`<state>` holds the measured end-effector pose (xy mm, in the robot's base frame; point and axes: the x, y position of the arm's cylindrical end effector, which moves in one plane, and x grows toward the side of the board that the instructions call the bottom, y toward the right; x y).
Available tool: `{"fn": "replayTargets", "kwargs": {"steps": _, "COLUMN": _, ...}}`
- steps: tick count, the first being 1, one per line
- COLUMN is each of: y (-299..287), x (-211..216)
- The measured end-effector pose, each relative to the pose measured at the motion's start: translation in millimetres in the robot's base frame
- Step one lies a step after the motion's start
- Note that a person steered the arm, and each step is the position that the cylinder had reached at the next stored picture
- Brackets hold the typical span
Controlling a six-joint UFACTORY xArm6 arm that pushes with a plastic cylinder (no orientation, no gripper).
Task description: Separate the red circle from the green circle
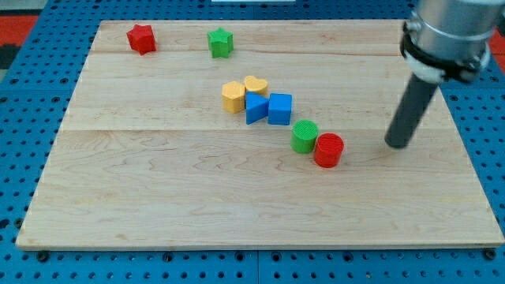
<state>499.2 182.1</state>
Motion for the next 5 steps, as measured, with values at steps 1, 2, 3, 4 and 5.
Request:
{"fn": "replayTargets", "kwargs": {"steps": 1, "y": -93.0, "x": 18.9}}
{"fn": "replayTargets", "kwargs": {"steps": 2, "y": -136.0, "x": 12.8}}
{"fn": "replayTargets", "kwargs": {"steps": 3, "y": -104.4, "x": -26.3}}
{"fn": "replayTargets", "kwargs": {"steps": 4, "y": -65.6, "x": -21.3}}
{"fn": "replayTargets", "kwargs": {"steps": 5, "y": -63.5, "x": -2.6}}
